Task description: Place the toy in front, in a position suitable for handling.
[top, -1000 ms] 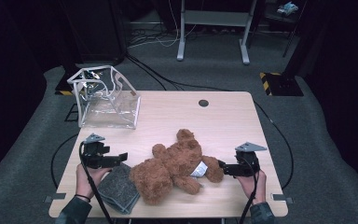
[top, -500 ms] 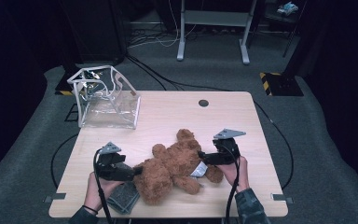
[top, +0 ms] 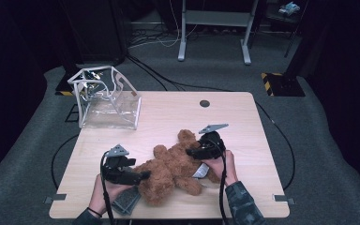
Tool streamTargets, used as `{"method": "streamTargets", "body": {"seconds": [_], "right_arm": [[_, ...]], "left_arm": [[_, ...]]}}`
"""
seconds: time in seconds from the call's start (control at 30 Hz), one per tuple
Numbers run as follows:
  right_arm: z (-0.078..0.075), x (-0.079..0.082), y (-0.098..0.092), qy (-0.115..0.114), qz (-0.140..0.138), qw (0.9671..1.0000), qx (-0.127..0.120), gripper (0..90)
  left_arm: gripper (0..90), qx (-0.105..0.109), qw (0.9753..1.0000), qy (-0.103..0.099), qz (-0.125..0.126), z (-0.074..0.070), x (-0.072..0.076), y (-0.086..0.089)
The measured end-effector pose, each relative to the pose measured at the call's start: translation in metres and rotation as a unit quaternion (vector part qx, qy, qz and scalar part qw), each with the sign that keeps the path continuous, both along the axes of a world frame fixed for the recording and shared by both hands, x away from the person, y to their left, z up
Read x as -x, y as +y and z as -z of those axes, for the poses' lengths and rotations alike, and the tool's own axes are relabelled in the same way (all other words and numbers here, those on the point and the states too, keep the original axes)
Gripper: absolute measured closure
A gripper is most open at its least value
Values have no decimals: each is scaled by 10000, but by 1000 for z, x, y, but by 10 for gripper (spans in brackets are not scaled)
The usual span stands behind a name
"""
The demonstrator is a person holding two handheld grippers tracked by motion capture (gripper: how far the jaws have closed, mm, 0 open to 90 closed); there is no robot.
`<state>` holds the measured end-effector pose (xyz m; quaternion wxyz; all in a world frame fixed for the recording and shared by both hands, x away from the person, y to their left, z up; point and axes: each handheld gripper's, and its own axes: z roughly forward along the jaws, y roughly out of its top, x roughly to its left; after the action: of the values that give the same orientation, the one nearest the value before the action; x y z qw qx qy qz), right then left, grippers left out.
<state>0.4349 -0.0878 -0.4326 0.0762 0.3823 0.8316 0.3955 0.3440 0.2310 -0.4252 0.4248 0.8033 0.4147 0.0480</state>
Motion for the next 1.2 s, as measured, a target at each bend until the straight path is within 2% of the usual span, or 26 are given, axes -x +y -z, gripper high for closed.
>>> {"method": "streamTargets", "body": {"seconds": [0.07,0.1,0.17,0.2,0.33,0.37,0.43,0.47,0.5,0.57,0.67,0.9,1.03,1.2], "right_arm": [[0,1,1,103,65,9999,44,446],[1,1,0,47,22,10000,69,462],[1,2,0,123,52,9998,130,503],[3,1,-1,87,11,9999,139,521],[8,3,-2,189,30,9997,134,636],[9,3,-2,208,31,9997,115,660],[10,5,-1,199,27,9997,112,703],[11,5,-1,86,-1,9999,128,717],[10,8,0,115,22,9998,145,731],[10,12,0,-23,43,9999,159,754],[8,17,-3,-216,85,9997,90,774],[-5,26,-13,-482,237,9984,-154,788],[-19,29,-19,-658,345,9970,-202,789],[-41,26,-26,-881,495,9947,-211,789]], "left_arm": [[159,-80,9999,19,71,4,2,-8],[160,-103,9999,21,85,6,1,-11],[225,-13,9998,104,168,12,0,-13],[259,-22,9998,127,174,15,0,-14],[424,-83,9997,32,244,23,4,-17],[467,-187,9994,-51,296,24,4,-16],[541,-152,9994,-74,298,25,5,-15],[563,-182,9992,-138,323,26,5,-15],[586,-175,9992,-179,322,25,7,-15],[624,-186,9989,-254,347,24,8,-16],[663,-129,9987,-356,350,20,10,-16],[708,74,9983,-337,479,9,5,-16],[709,90,9970,-532,558,-8,-5,-18],[711,83,9960,-653,608,-29,-22,-21]]}}
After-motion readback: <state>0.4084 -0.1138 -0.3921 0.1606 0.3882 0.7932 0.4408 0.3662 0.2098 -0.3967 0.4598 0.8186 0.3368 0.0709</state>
